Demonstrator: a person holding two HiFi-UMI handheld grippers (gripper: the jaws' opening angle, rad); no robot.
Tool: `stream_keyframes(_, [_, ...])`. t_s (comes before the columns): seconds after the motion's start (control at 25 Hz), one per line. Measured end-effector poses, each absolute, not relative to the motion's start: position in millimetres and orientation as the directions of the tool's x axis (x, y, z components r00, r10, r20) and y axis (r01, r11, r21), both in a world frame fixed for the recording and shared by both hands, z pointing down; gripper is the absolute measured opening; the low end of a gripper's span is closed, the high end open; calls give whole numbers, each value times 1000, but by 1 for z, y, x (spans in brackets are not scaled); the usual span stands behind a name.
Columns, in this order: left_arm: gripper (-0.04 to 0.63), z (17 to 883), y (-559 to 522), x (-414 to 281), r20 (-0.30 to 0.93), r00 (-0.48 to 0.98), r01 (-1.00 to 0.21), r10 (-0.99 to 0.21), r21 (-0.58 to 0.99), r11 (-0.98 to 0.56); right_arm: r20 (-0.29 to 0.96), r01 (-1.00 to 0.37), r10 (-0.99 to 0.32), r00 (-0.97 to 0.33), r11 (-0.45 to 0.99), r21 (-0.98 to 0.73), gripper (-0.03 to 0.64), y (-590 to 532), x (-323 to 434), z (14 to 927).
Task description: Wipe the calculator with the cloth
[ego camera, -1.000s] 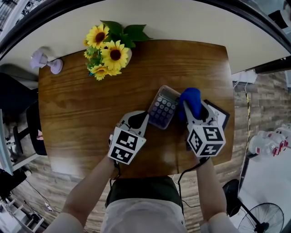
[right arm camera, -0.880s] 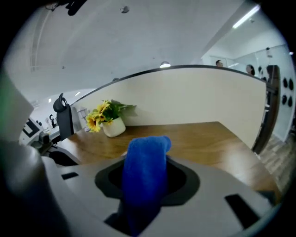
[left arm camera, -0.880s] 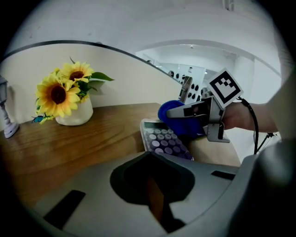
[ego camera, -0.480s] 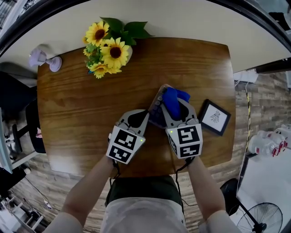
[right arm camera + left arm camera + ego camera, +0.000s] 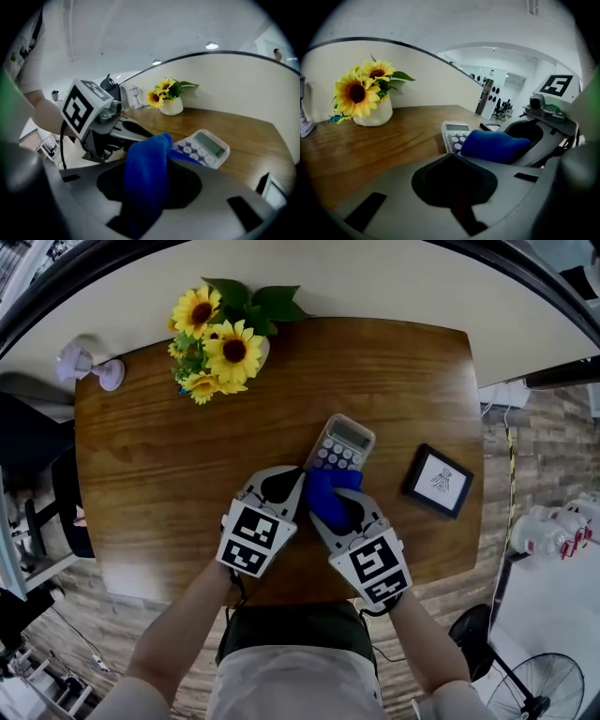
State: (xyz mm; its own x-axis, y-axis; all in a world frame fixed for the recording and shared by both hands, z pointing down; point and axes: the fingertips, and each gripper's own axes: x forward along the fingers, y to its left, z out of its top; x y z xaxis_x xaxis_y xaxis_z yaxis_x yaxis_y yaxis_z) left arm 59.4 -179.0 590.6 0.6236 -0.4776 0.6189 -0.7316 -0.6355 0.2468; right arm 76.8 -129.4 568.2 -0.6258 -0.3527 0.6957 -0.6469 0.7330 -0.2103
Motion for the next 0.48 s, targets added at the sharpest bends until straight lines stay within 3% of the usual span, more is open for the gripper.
stream_keyframes(0.16, [2, 591, -179, 59, 617, 628, -728, -474, 253, -637, 723, -595, -220, -655, 740, -314, 144, -105, 76, 571])
stream_keyframes(0.24, [2, 590, -179, 60, 618, 629, -728, -472, 255, -636, 714, -611, -230, -661, 717, -335, 146, -110, 87, 565])
stream_keyframes(0.36, [2, 590, -179, 60, 618, 629, -729, -471, 259, -634, 663, -721, -402, -632, 620, -311, 146, -153, 116, 545])
stream_keyframes(0.48, [2, 590, -178, 59, 606, 633, -738, -482, 282, -613, 617, -880, -645, -450, 439, -182, 147, -205, 164, 537])
